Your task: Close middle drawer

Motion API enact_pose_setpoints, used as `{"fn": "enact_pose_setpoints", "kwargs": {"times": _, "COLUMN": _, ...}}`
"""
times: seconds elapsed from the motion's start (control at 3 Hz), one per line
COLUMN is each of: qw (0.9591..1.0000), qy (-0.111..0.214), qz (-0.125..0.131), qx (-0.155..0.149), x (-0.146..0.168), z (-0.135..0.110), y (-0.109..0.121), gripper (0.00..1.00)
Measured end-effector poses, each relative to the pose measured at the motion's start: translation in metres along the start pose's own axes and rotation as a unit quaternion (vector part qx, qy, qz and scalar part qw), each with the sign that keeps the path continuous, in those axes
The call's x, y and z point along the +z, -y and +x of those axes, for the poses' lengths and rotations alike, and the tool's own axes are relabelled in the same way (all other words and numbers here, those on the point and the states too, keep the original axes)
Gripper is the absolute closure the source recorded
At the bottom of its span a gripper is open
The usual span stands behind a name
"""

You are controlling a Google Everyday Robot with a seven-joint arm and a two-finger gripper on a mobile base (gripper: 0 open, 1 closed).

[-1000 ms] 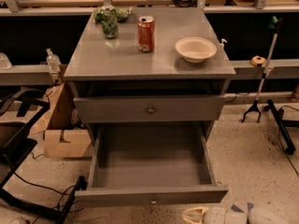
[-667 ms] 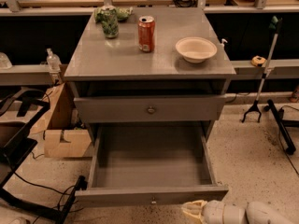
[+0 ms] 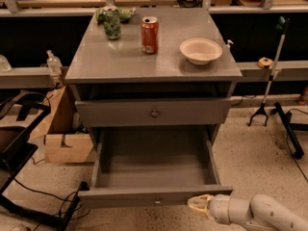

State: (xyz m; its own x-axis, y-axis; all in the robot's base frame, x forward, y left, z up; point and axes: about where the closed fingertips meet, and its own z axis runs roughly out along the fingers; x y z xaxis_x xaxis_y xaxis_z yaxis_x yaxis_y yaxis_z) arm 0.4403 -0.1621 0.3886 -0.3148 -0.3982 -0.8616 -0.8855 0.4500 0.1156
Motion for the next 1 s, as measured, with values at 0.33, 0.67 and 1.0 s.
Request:
{"fn": "enact_pose_setpoints", "kwargs": {"times": 0.33, "qw": 0.9999, "qy": -0.013, "qz": -0.001, "qx": -0.004, "x": 0.013, "z": -0.007, "y": 0.02, "gripper": 1.0}}
{"fn": "enact_pose_setpoints", "kwargs": {"times": 0.67, "qw": 0.9999, "qy": -0.013, "qz": -0.001, "qx": -0.004, "x": 0.013, "z": -0.006, "y": 0.019, "gripper": 1.0}}
{"fn": "enact_pose_setpoints", "kwargs": {"times": 1.0, "qw": 0.9996, "qy": -0.029, "qz": -0.003, "qx": -0.004, "x": 0.034, "z": -0.015, "y": 0.043, "gripper": 1.0}}
